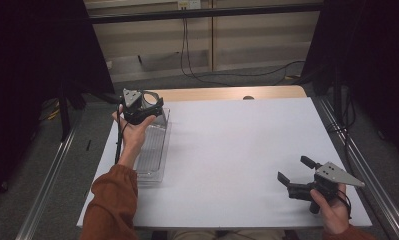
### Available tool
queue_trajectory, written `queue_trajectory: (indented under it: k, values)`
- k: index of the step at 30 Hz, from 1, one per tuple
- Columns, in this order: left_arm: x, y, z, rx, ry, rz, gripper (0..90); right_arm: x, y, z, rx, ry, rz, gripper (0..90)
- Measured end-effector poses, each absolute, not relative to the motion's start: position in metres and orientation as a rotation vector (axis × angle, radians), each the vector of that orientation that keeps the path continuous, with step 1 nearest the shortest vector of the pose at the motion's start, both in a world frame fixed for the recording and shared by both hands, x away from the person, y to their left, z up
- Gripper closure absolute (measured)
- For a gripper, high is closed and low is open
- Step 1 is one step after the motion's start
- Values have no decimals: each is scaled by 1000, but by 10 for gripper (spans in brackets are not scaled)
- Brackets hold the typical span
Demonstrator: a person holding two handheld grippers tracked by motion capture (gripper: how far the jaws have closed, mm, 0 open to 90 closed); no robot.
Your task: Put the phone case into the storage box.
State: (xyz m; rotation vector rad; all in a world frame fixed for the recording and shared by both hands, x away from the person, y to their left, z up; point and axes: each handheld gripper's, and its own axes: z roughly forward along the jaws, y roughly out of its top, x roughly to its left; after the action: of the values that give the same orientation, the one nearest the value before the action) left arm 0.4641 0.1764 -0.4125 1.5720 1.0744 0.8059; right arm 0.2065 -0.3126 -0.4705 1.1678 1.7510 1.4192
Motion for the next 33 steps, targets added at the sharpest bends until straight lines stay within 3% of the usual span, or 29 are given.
queue_trajectory:
  k: [33]
  values:
    - [487,174,-425,1572,1129,816,106,206,-313,-471,1171,1763,1424,0]
